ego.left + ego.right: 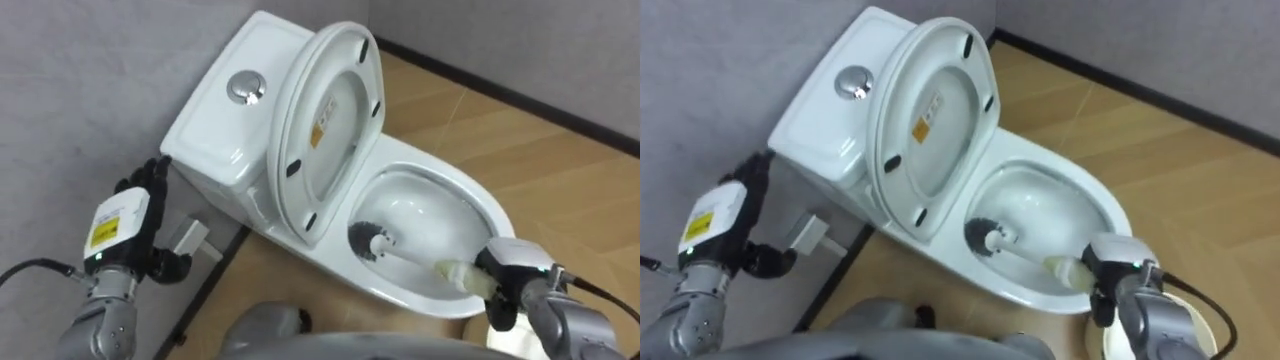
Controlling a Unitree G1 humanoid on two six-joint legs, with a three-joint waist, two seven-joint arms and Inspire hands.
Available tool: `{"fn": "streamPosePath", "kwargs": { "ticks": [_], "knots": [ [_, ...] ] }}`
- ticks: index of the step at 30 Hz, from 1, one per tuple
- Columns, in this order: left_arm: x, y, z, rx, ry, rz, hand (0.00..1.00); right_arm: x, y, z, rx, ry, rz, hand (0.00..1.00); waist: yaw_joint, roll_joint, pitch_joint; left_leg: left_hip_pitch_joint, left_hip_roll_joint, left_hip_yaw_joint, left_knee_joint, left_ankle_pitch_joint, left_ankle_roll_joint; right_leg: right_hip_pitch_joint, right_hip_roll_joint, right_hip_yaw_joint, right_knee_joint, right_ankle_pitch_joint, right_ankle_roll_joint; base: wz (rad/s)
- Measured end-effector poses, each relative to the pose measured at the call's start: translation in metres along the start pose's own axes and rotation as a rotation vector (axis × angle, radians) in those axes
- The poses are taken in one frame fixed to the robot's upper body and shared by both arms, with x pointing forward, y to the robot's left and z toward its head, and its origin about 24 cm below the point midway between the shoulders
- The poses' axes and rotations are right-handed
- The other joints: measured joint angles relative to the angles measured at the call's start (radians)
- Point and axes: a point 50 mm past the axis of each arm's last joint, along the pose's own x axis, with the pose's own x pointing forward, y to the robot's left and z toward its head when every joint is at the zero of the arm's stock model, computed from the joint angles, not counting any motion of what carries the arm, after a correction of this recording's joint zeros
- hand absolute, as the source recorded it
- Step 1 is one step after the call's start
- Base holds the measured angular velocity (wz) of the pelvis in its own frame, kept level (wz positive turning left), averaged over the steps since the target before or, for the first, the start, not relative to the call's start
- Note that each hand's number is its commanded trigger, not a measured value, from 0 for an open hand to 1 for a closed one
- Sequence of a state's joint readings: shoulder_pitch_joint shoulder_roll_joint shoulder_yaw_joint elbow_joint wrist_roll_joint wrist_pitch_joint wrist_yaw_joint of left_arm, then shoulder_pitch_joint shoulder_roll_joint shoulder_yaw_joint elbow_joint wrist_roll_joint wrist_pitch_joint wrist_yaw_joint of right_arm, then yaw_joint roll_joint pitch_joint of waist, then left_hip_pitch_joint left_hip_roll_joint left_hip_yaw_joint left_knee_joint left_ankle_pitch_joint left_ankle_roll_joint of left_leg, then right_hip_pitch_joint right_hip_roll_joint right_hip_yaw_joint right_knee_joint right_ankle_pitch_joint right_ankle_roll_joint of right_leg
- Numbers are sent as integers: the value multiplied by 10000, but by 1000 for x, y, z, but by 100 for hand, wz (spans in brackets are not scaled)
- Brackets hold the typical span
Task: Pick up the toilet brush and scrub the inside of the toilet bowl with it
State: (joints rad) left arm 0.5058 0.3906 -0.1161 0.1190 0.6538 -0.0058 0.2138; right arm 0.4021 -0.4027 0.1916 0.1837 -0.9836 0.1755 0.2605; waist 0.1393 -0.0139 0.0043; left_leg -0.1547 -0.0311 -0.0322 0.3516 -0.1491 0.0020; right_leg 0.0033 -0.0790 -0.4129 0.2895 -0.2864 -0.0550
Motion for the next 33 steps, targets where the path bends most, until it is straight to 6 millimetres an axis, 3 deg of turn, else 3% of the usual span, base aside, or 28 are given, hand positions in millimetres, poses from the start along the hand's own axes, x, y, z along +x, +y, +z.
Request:
{"fn": "streamPosePath", "kwargs": {
  "ticks": [4, 7, 11, 15, 20, 28, 33],
  "knots": [
    [-5, -22, -16, -734, 1035, -1080, 0, 2, 4, -7, 1390, 70, -105, 100, -89, -119, 5, 441, 23, 23, -158, -138, -51, 368, 81, 41, -186, -11, 19, -2],
    [-18, -41, -39, -1303, 2447, -1846, 0, 3, 5, -12, 2529, 146, -747, 100, -359, -200, -9, 665, 74, 337, -347, -144, -48, 548, 118, 64, -342, 10, 47, -3],
    [-44, -64, -72, -2169, 4800, -2519, 0, 2, 5, -22, 4080, 568, -1605, 100, -528, -355, -29, 1185, 169, 695, -696, -266, -69, 750, 199, 563, -435, 29, 73, -30],
    [-69, -90, -89, -3747, 6716, -3048, 0, -3, 2, -34, 5132, 1188, -2798, 100, -837, -371, -36, 1583, 194, 911, -859, -395, -38, 969, 256, 1007, -582, 111, 139, -30],
    [-79, -107, -95, -4504, 7847, -3438, 0, -8, 0, -42, 6381, 1602, -4238, 100, -1079, -336, -50, 1953, 290, 1657, -1032, -493, 25, 1032, 313, 1669, -687, 195, 219, -37],
    [-82, -111, -100, -5236, 8725, -3365, 0, -15, 20, -43, 7453, 2454, -5010, 100, -1582, -203, -142, 2551, 382, 2405, -1500, -667, 44, 1045, 419, 2526, -689, 279, 314, -35],
    [-75, -110, -97, -5255, 8769, -3363, 0, -13, 56, -51, 7696, 3672, -4001, 100, -1748, -169, -148, 2717, 426, 2518, -1654, -774, 88, 1011, 474, 2801, -678, 327, 361, -15]
  ]
}}
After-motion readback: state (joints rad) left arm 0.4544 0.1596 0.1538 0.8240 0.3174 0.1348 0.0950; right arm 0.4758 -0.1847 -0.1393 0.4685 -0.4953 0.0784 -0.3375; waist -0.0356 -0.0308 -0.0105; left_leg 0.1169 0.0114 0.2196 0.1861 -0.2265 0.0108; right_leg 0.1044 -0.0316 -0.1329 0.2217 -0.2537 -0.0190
